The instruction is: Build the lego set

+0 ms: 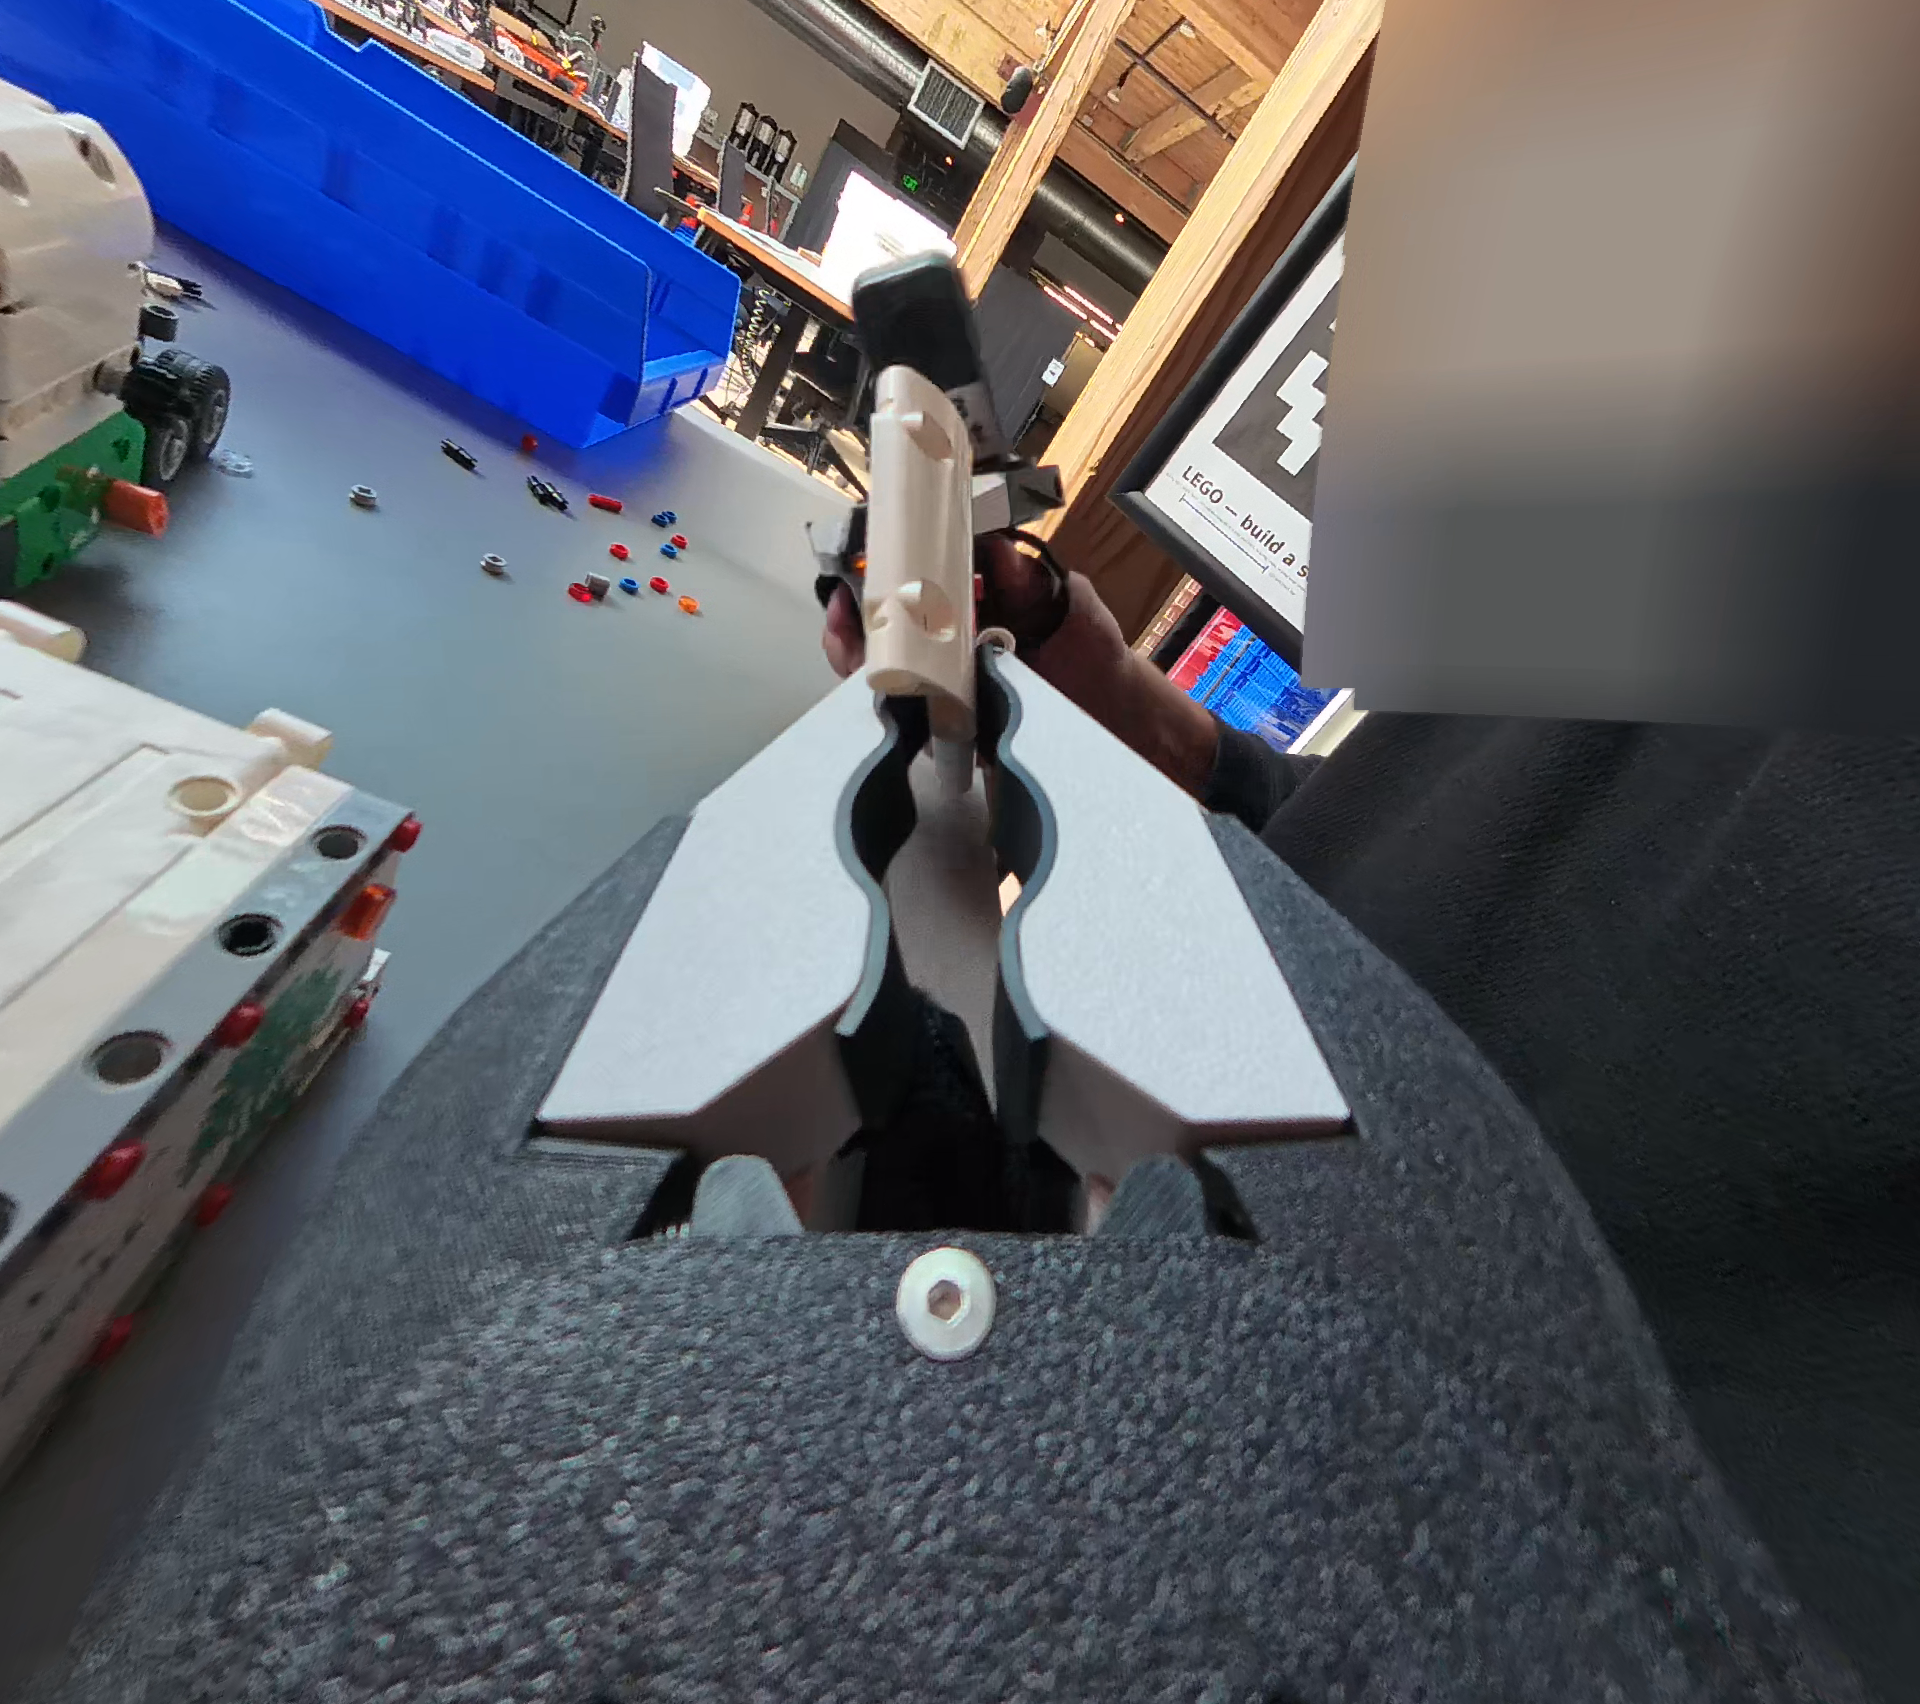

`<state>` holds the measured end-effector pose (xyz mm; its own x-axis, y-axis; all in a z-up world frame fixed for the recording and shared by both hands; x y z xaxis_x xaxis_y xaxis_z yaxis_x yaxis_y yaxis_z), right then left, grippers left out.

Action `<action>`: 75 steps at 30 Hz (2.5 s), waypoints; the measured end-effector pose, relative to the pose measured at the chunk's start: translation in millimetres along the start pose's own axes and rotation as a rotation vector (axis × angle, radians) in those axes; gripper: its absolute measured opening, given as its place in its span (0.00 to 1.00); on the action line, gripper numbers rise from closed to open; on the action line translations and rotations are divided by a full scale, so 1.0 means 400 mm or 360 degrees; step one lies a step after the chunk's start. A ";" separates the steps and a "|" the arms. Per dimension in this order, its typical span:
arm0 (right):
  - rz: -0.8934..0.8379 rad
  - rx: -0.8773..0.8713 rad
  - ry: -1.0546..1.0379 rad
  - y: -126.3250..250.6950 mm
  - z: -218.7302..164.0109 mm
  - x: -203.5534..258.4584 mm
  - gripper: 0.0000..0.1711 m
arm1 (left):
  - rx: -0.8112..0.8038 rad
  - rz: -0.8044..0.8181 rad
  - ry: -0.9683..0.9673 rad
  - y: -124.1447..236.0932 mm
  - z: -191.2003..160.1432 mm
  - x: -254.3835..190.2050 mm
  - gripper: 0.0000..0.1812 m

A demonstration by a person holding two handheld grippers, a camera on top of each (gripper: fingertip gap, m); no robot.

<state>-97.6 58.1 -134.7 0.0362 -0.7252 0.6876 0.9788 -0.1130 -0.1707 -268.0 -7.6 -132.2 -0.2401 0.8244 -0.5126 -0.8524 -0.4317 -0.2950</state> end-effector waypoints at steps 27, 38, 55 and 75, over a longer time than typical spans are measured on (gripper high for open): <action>-0.1218 0.2492 0.0956 0.283 0.104 -0.090 0.11 | 0.0159 -0.0010 -0.0300 0.029 -0.007 -0.033 0.03; -0.1292 0.0955 0.0945 0.390 0.049 -0.079 0.12 | 0.0180 -0.0026 -0.0261 0.027 -0.009 -0.031 0.03; -0.1344 0.0974 0.1052 0.366 0.043 -0.117 0.03 | 0.0128 0.0006 -0.0197 0.025 -0.005 -0.021 0.03; -0.0610 0.0224 0.1822 -0.094 -0.093 0.105 0.03 | 0.0059 0.0348 0.0321 0.006 -0.031 0.035 0.03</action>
<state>-140.3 6.7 -125.6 -0.3892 -0.8494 -0.3564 0.9031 -0.4282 0.0341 -267.6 -1.5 -150.1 -0.3257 0.6225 -0.7116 -0.8079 -0.5742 -0.1325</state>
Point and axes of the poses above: each gripper's, where its closed fingertips meet, y back along the fingers, z out of its top, x = y × z across the jaws, the point moved 7 cm from there along y, back along the fingers, and after that the axes turned 14 degrees about -x, right-handed, at the moved point
